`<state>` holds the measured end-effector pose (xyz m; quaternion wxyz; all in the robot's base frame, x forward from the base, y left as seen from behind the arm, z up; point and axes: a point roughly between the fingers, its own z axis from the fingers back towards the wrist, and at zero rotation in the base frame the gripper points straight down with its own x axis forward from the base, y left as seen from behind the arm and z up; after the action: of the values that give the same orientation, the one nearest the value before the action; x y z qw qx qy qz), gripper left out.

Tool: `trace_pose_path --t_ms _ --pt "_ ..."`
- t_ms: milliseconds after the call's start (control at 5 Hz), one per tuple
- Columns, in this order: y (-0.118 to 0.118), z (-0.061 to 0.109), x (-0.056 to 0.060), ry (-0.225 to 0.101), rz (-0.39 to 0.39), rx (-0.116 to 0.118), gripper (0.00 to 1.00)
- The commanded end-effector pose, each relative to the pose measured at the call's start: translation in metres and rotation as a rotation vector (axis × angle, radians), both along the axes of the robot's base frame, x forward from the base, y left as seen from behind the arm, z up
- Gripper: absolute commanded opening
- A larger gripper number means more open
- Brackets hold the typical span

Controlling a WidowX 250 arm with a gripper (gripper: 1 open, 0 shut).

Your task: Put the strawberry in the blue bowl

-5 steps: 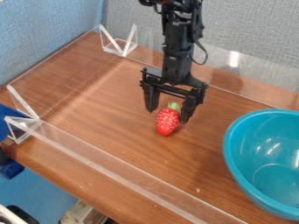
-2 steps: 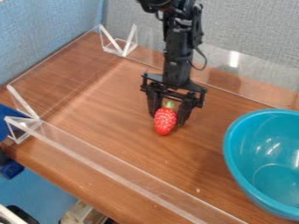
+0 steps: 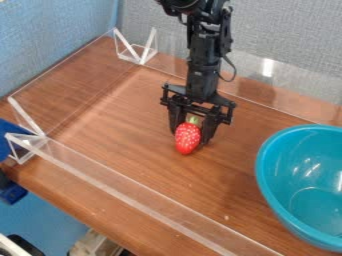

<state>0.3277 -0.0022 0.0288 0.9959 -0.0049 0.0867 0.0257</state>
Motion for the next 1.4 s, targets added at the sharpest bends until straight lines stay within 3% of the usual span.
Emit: trace_pose_path --t_ms 0,200,600,800,1000,1200 --pt "0.008 0.038 0.014 -0.107 0.009 0.001 0.0" --pt "0.011 0.054 0.017 -0.135 0.004 -0.002 0.0" --pt "0.024 0.106 0.032 -0.236 -0.001 -0.015 0.0" --pt "0.042 0.132 0.021 -0.264 0.032 -0.01 0.0" --pt "0.027 0.121 0.021 -0.254 0.004 -0.007 0.0" --pt "0.012 0.111 0.01 -0.224 -0.044 0.002 0.0"
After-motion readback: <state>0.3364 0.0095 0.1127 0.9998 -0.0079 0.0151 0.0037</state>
